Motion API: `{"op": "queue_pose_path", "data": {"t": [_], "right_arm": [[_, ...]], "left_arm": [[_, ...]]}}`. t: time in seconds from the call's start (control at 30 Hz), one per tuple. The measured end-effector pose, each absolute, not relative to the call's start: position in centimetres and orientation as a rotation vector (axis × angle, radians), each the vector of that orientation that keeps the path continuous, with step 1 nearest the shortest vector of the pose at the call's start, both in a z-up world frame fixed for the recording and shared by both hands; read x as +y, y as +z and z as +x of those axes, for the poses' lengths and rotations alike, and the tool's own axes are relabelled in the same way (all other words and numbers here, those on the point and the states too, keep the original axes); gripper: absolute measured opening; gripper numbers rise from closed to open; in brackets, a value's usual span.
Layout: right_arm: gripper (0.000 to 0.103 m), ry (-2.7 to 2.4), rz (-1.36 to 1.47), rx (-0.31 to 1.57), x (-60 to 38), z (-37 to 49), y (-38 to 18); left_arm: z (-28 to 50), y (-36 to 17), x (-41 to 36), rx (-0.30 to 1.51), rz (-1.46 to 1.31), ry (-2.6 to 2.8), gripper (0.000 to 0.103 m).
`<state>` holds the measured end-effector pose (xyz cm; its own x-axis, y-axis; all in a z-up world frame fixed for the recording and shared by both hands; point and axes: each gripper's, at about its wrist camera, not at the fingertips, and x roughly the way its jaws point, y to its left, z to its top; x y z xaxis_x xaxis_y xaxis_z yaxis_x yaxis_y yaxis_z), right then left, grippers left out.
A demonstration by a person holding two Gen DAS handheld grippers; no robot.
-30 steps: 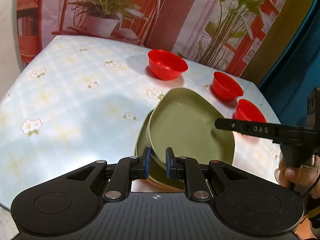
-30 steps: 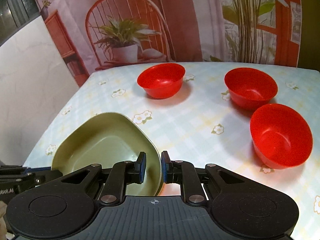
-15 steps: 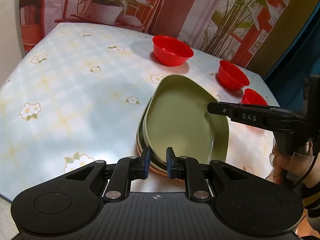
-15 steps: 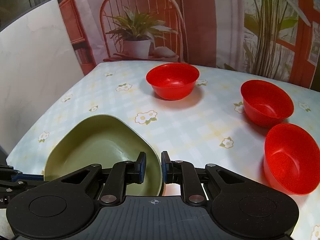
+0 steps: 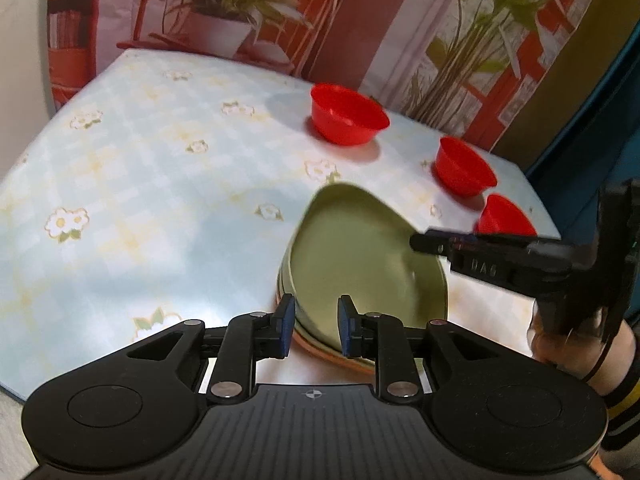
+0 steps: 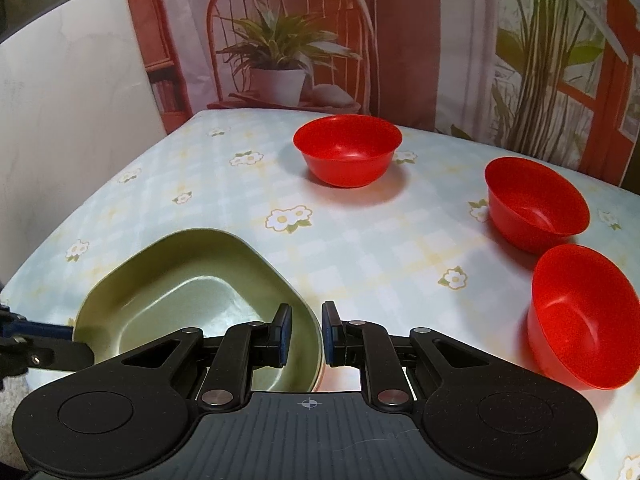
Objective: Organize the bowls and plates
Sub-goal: 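Lower the green plate stack onto the table and open the left gripper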
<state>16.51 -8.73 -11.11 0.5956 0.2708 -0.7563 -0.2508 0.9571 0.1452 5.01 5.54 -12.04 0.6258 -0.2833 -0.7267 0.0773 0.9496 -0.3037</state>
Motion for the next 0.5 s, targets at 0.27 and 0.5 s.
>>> {"op": "queue_pose_path", "data": {"t": [0.27,0.5], "right_arm": [[0.031,0.277,0.031,0.868,-8.7,15.7,-10.6],[0.040,0.258,0.074,0.895,-9.2,14.3,-10.7]], "left_arm": [[7.4,-11.2,6.0,0.804,-0.247,-0.161,0.024],[8.8,-12.1,5.7,0.829,-0.236,-0.153,0.024]]}}
